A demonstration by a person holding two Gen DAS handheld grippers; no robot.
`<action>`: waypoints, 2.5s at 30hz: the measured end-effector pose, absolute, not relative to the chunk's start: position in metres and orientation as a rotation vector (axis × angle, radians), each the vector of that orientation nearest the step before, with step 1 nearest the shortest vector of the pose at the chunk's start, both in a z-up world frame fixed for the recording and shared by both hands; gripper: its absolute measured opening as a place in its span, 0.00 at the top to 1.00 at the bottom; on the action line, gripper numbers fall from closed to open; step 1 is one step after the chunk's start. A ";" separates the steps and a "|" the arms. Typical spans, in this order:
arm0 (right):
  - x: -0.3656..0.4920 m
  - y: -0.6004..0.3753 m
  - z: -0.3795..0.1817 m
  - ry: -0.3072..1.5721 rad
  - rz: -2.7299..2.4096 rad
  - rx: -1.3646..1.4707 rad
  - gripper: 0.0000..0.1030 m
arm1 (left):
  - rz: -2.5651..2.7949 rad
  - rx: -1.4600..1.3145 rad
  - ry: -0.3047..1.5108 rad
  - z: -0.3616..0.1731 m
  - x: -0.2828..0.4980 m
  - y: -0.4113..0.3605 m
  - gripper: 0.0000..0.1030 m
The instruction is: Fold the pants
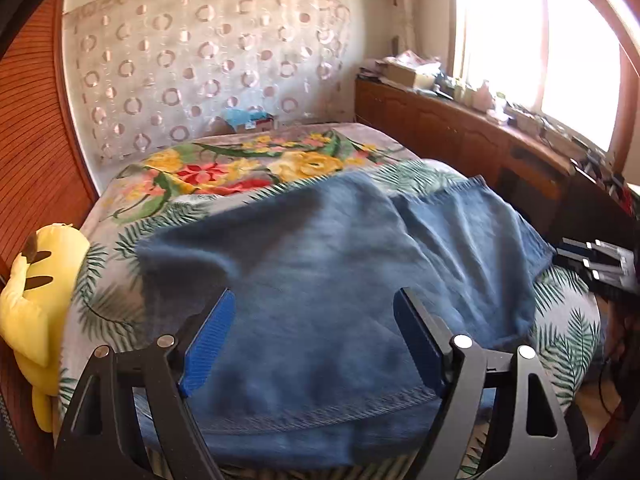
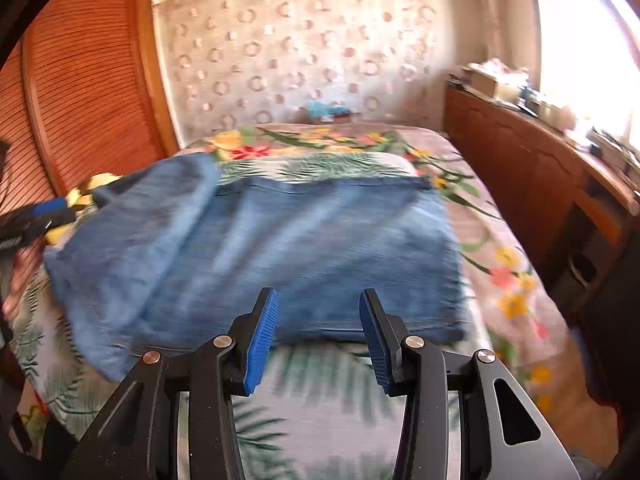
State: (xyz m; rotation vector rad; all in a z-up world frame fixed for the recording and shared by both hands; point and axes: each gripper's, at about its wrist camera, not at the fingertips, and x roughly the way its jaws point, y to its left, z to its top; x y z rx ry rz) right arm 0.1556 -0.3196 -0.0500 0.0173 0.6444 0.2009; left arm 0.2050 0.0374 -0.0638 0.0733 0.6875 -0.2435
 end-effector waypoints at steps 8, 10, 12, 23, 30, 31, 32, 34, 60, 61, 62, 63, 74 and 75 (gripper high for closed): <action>0.160 -0.344 -0.055 0.676 0.112 0.049 0.57 | -0.288 0.107 0.714 -0.083 0.186 0.004 0.21; 0.163 -0.350 -0.054 0.682 0.101 0.057 0.57 | -0.297 0.108 0.725 -0.089 0.183 0.000 0.21; 0.164 -0.354 -0.053 0.687 0.094 0.059 0.57 | -0.297 0.113 0.736 -0.095 0.181 -0.004 0.21; 0.171 -0.345 -0.050 0.730 0.096 0.052 0.57 | -0.285 0.089 0.763 -0.117 0.178 -0.006 0.21; 0.183 -0.353 -0.054 0.761 0.105 0.058 0.57 | -0.288 0.061 0.754 -0.118 0.175 -0.001 0.21; 0.185 -0.353 -0.055 0.768 0.105 0.057 0.57 | -0.287 0.061 0.752 -0.118 0.175 -0.001 0.21; 0.186 -0.353 -0.055 0.776 0.102 0.050 0.57 | -0.287 0.061 0.752 -0.118 0.174 -0.001 0.21; 0.185 -0.352 -0.056 0.781 0.089 0.033 0.57 | -0.288 0.058 0.754 -0.118 0.175 -0.001 0.21; 0.160 -0.385 -0.013 0.668 0.089 0.069 0.96 | -0.272 0.045 0.736 -0.115 0.176 0.005 0.21; 0.159 -0.383 -0.010 0.659 0.099 0.069 0.96 | -0.269 0.050 0.737 -0.114 0.175 0.005 0.21; 0.158 -0.379 -0.005 0.647 0.112 0.065 0.96 | -0.267 0.052 0.738 -0.112 0.174 0.006 0.21; 0.157 -0.374 0.002 0.631 0.129 0.058 0.96 | -0.264 0.052 0.734 -0.109 0.172 0.007 0.21; 0.148 -0.279 0.066 0.488 0.354 -0.086 0.96 | -0.198 0.035 0.642 -0.062 0.145 0.046 0.21; 0.147 -0.269 0.071 0.477 0.380 -0.097 0.96 | -0.194 0.034 0.637 -0.060 0.143 0.049 0.21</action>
